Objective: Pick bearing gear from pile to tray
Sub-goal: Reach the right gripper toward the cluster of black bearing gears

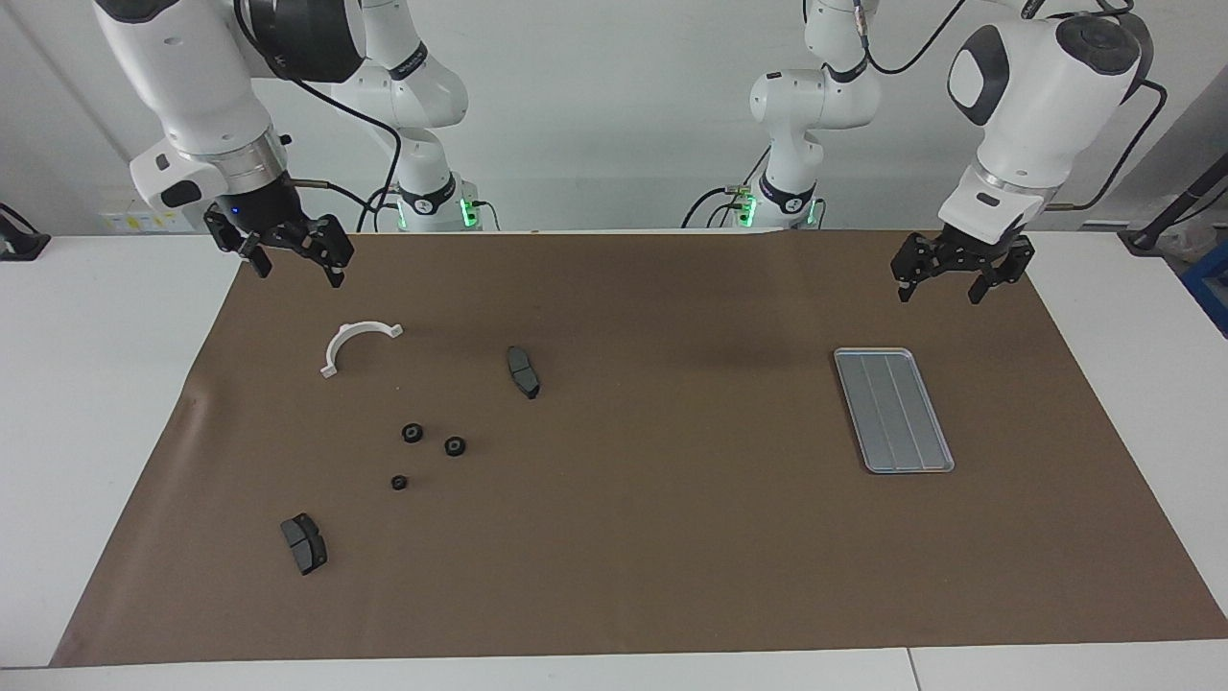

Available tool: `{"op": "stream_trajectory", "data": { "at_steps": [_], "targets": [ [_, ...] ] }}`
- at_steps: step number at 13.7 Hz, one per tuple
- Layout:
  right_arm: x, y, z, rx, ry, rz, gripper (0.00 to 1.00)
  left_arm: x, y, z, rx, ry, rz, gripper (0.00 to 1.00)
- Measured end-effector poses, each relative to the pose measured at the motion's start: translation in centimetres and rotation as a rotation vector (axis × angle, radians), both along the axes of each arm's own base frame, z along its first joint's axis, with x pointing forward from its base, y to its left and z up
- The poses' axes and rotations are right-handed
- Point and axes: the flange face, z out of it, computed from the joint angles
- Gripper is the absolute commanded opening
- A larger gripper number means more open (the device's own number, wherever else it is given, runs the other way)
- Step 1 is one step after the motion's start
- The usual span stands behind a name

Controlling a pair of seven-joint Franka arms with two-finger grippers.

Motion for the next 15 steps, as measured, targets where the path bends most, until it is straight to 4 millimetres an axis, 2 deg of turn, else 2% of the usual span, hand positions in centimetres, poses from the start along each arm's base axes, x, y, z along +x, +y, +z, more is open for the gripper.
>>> {"op": "stream_trajectory", "data": {
  "at_steps": [11,13,15],
  "targets": [
    [0.4,-0.5,-0.4,0.007,-0.02,0.011,1.0,0.0,0.0,0.0,0.0,0.0,0.0,1.0],
    [1.1,-0.5,-1.9,0.008,-0.04,0.036,1.0,0.0,0.0,0.0,0.0,0.0,0.0,1.0],
    [2.2,-0.2,-4.4,0.01,-0.052,0.046,1.0,0.0,0.0,0.0,0.0,0.0,0.0,1.0]
  ]
}}
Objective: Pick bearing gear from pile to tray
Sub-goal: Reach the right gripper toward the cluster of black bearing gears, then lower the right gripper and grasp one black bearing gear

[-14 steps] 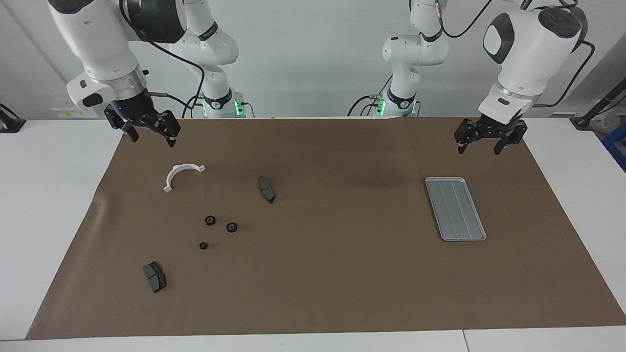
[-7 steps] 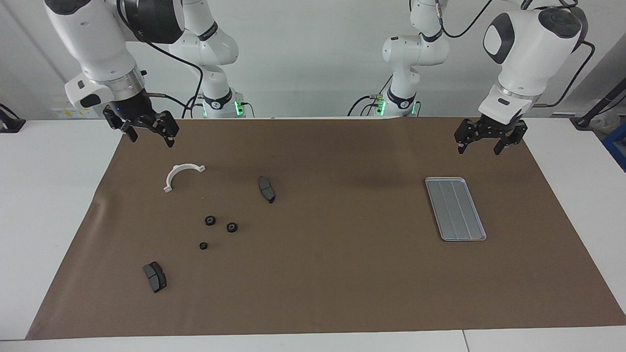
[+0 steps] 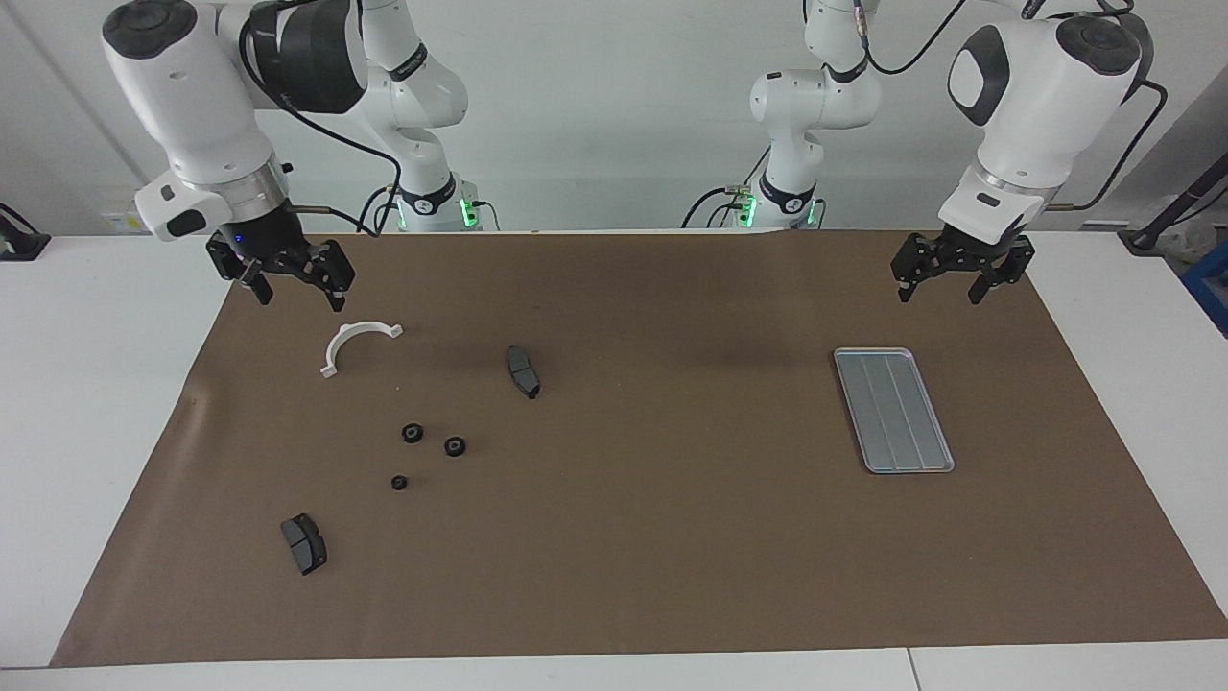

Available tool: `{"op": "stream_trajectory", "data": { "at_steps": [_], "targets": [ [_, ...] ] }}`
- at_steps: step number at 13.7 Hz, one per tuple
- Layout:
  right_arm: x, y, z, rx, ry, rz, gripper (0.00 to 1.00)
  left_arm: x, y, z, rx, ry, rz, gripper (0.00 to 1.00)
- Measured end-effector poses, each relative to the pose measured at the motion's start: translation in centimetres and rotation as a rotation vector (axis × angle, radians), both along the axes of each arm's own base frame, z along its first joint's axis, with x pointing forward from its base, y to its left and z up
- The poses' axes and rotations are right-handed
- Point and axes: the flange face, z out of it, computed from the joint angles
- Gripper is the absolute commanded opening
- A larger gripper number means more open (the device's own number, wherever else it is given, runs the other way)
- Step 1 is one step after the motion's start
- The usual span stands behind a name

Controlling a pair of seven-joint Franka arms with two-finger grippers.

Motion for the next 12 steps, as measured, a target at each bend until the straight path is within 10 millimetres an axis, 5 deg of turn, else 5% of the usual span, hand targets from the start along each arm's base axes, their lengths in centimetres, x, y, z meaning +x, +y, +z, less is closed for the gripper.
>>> {"op": "stream_trajectory", "data": {
  "at_steps": [8,12],
  "targets": [
    [2.4,0.6,-11.8,0.008,0.007,0.059,1.0,0.0,0.0,0.0,0.0,0.0,0.0,1.0],
    [3.4,3.4,-17.6,0.015,-0.004,0.11,1.0,0.0,0.0,0.0,0.0,0.0,0.0,1.0]
  ]
}}
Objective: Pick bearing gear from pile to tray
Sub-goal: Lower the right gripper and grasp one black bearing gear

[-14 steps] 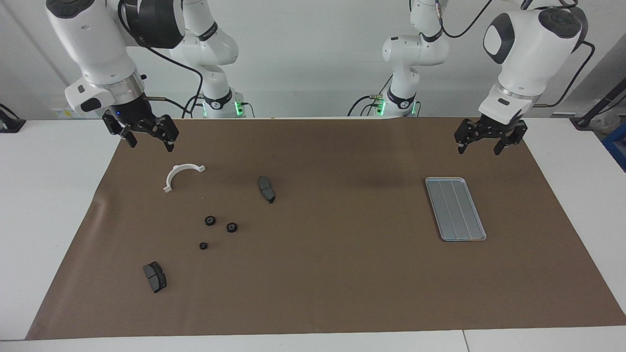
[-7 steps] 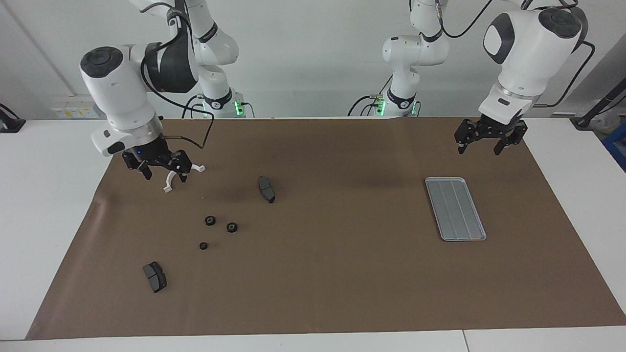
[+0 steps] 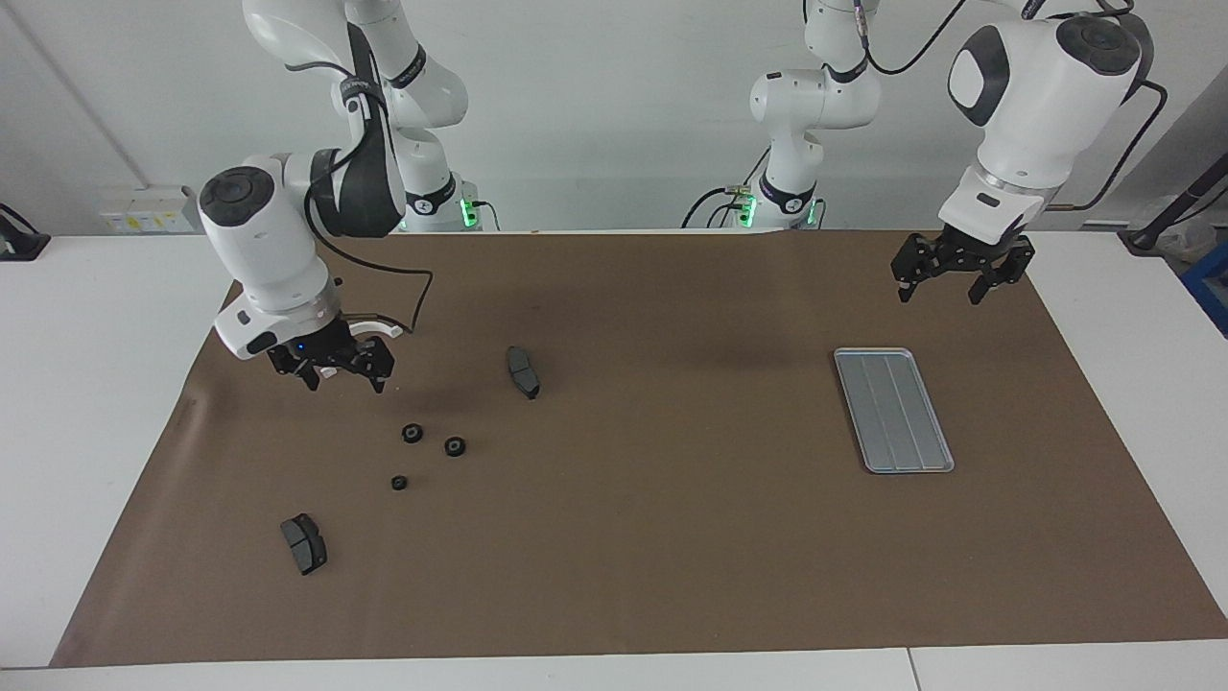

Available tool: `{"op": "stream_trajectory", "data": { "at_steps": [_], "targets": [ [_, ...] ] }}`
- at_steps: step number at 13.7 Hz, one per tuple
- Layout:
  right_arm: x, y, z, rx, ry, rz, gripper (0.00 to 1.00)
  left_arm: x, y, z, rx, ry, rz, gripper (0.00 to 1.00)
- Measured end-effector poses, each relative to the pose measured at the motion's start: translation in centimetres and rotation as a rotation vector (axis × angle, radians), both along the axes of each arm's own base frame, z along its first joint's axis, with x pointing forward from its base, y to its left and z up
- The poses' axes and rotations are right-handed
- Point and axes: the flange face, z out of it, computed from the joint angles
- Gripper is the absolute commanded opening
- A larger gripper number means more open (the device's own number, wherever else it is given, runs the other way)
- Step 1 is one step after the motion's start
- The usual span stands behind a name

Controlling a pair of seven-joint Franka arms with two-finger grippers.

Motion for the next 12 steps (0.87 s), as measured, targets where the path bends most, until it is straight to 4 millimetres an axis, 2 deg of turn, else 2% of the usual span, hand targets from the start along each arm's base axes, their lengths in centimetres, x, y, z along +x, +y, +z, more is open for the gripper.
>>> {"op": "stream_trajectory", "data": {
  "at_steps": [6,12],
  "targets": [
    [-0.7,1.0,-5.8,0.005,0.011,0.018,1.0,0.0,0.0,0.0,0.0,0.0,0.0,1.0],
    [-0.8,1.0,-8.3,0.008,0.017,0.019,1.0,0.0,-0.4,0.0,0.0,0.0,-0.008,1.0]
  ]
}}
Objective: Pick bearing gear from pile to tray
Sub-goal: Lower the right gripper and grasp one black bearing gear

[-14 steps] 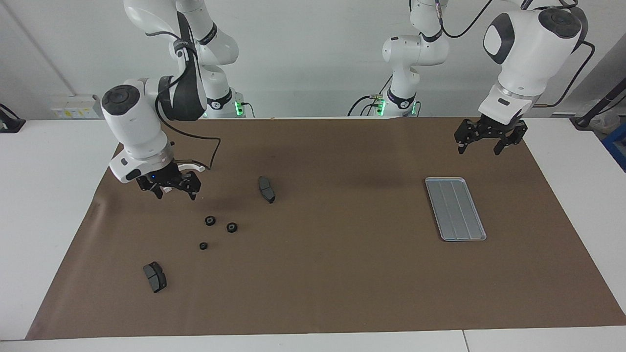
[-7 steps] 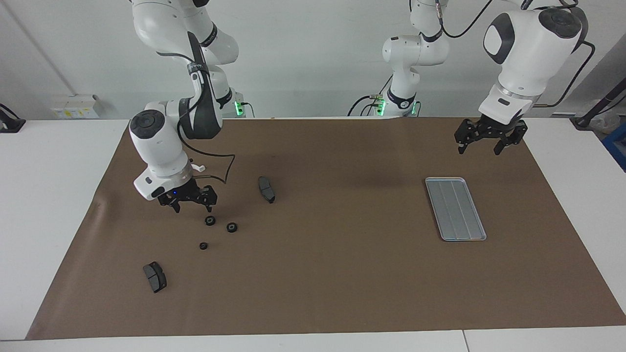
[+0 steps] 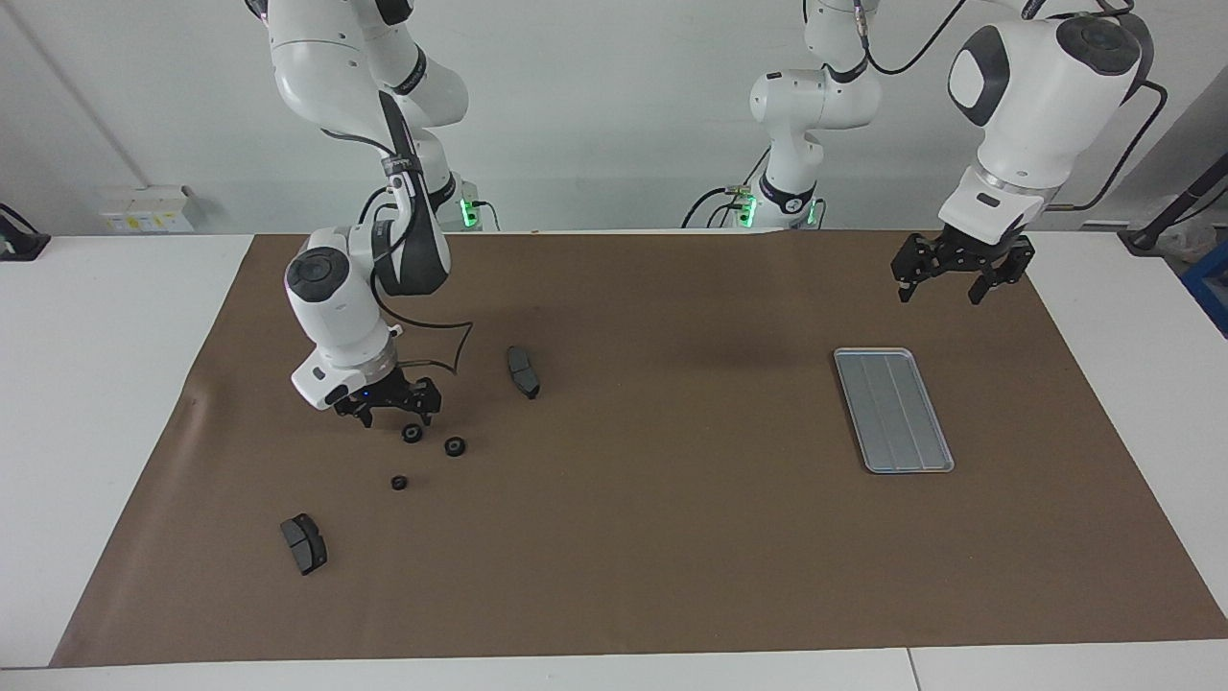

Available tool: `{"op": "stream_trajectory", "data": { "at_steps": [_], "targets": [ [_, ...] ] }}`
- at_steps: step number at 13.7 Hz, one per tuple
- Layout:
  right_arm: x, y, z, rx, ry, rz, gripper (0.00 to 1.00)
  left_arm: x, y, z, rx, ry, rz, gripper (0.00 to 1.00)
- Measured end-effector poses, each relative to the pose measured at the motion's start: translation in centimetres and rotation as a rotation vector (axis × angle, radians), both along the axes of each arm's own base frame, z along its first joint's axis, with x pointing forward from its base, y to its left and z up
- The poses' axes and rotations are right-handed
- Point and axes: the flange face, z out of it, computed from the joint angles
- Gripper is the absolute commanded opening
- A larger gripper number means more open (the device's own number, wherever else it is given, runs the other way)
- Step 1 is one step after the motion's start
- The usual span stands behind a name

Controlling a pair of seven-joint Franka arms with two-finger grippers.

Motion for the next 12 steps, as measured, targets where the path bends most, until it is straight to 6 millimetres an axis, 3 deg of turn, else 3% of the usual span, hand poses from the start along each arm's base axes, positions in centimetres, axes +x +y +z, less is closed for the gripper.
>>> {"op": "stream_trajectory", "data": {
  "at_steps": [6,7,9,12],
  "targets": [
    [0.0,0.3,-1.0,0.001,0.004,0.004,0.89,0.0,0.2,0.0,0.0,0.001,0.003,1.0],
    [0.1,0.6,-1.4,0.002,-0.003,0.01,0.81,0.0,-0.1,0.1,0.0,-0.001,-0.001,1.0],
    [0.3,0.9,-2.0,0.005,-0.013,0.015,0.56,0.0,-0.1,0.1,0.0,-0.001,-0.002,1.0],
    [0.5,1.0,-1.4,0.006,-0.026,0.015,0.32,0.0,0.2,0.1,0.0,-0.003,0.004,1.0]
  ]
}}
